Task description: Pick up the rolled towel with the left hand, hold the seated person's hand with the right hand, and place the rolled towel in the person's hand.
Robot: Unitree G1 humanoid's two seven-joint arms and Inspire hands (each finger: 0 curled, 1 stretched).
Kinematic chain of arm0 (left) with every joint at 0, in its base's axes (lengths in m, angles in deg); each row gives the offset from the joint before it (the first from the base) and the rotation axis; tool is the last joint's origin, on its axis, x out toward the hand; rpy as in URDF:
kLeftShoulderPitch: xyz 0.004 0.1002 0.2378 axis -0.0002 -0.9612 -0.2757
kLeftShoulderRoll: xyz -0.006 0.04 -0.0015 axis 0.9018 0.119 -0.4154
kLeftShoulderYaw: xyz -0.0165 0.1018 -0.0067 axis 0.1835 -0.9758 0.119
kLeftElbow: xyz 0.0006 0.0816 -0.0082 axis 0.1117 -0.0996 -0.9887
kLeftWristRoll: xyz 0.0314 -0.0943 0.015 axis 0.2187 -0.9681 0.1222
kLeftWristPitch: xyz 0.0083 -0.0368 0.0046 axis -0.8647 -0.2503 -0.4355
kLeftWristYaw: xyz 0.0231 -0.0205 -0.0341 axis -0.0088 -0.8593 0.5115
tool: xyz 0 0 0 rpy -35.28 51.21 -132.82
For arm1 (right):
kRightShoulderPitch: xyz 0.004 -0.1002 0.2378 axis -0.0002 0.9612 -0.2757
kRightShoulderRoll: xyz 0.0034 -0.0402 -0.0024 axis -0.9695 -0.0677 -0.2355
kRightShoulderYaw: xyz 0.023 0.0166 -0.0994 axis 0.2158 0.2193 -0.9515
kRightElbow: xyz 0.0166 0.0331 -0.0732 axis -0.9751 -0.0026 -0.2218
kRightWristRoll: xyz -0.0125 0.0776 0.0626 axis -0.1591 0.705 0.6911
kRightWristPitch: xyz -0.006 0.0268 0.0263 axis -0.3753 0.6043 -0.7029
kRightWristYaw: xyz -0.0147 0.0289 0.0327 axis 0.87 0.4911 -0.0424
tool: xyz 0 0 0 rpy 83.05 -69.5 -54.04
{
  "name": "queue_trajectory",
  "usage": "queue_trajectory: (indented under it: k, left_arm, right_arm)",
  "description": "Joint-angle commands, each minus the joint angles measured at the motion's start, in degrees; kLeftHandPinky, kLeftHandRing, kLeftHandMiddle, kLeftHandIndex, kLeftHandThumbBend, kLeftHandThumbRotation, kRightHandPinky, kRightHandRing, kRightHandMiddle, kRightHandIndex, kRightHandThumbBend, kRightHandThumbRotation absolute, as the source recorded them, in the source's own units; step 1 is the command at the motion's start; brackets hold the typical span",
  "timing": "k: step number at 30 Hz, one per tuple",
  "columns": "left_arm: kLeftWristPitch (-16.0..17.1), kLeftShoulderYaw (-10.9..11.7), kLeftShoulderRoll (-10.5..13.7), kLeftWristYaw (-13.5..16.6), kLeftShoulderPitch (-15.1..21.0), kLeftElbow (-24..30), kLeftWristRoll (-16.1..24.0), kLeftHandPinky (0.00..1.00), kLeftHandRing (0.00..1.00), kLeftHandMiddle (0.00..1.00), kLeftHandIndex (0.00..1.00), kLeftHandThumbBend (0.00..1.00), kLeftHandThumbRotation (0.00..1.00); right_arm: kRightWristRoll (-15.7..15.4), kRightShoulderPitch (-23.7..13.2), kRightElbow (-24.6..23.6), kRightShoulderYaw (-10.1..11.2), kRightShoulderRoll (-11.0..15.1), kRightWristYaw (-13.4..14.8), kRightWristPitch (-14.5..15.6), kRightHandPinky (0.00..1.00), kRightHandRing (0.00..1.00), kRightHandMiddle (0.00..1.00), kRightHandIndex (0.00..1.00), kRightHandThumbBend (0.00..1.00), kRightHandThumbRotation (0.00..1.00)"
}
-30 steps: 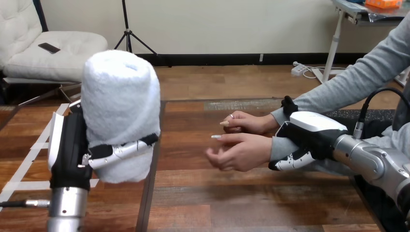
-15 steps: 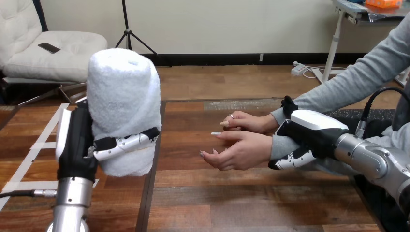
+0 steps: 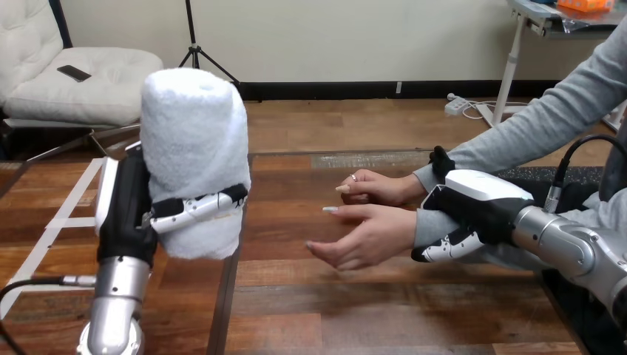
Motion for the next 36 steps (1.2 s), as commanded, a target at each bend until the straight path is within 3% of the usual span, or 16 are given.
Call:
queue_trajectory:
  k: [1, 24, 36]
  left_arm:
    - [2.95, 1.2, 0.78, 0.59, 11.22, -3.3, -0.95, 0.26, 0.3, 0.37, 0.41, 0.59, 0.0]
    - [1.84, 0.81, -1.36, 0.75, 17.6, -12.6, -1.03, 0.29, 0.33, 0.38, 0.4, 0.59, 0.0]
    - [1.79, -0.41, -2.08, 2.47, 19.94, -16.72, 1.05, 0.3, 0.34, 0.39, 0.41, 0.58, 0.0]
  right_arm:
    - [4.24, -1.36, -2.42, 4.16, 0.56, -0.15, -3.01, 0.24, 0.28, 0.33, 0.34, 0.53, 0.33]
    - [5.57, -0.99, -3.93, 4.58, 1.14, -0.83, -3.55, 0.23, 0.27, 0.33, 0.34, 0.53, 0.34]
    - [5.95, -0.78, -4.7, 5.52, 1.13, -1.84, -3.85, 0.23, 0.27, 0.33, 0.34, 0.54, 0.35]
